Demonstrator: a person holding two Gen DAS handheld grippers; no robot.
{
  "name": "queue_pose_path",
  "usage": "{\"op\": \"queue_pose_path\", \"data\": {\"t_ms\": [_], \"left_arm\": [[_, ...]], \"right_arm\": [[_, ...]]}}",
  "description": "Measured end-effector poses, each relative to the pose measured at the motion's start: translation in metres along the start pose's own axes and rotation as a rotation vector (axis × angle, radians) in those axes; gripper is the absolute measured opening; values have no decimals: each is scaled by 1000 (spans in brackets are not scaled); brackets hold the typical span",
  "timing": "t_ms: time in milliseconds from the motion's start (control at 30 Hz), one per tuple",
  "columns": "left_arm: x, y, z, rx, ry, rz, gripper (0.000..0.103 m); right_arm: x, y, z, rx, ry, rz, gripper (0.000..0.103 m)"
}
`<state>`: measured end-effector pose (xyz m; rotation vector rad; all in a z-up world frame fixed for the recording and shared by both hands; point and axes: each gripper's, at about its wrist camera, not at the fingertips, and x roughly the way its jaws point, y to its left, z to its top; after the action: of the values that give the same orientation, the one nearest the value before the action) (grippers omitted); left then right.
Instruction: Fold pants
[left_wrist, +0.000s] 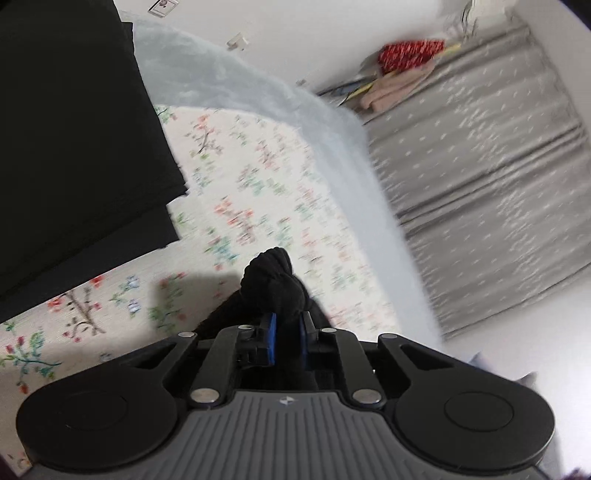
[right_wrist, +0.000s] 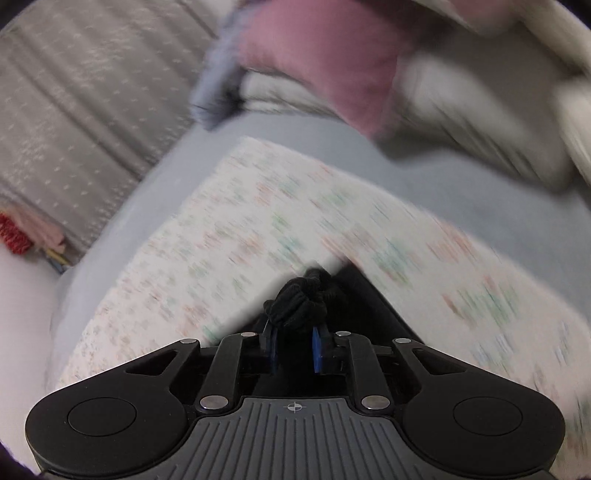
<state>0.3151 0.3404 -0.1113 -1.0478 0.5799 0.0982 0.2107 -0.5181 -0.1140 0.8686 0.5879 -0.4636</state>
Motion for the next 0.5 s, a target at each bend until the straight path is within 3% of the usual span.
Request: {"op": "queue_pose_path", "data": {"t_ms": [100,200,267,333,400,433,500], "left_arm": [[-12,17,0,-124,-5,-76,2],[-9,21,-2,-100,48,-12,2],[4,21,-9,-34,140,109,2],[15,26,-17,13,196,208,2],[18,31,-17,11,203,221,2],[17,31,-16,3,205,218,2],[16,27,-16,35,210,226,3]], "right_arm": [[-31,22,20,-11,-109,125,15],[-57,19,19,-98,-173,126,15],[-53,-9,10,-82,-136,92,15],[-28,-45,-7,-47,-35,13,15],[5,-77,-27,-27,84,-85,15],[10,-85,-33,-30,107,-89,15],[-2,-85,-27,-15,73,-44,15]]}}
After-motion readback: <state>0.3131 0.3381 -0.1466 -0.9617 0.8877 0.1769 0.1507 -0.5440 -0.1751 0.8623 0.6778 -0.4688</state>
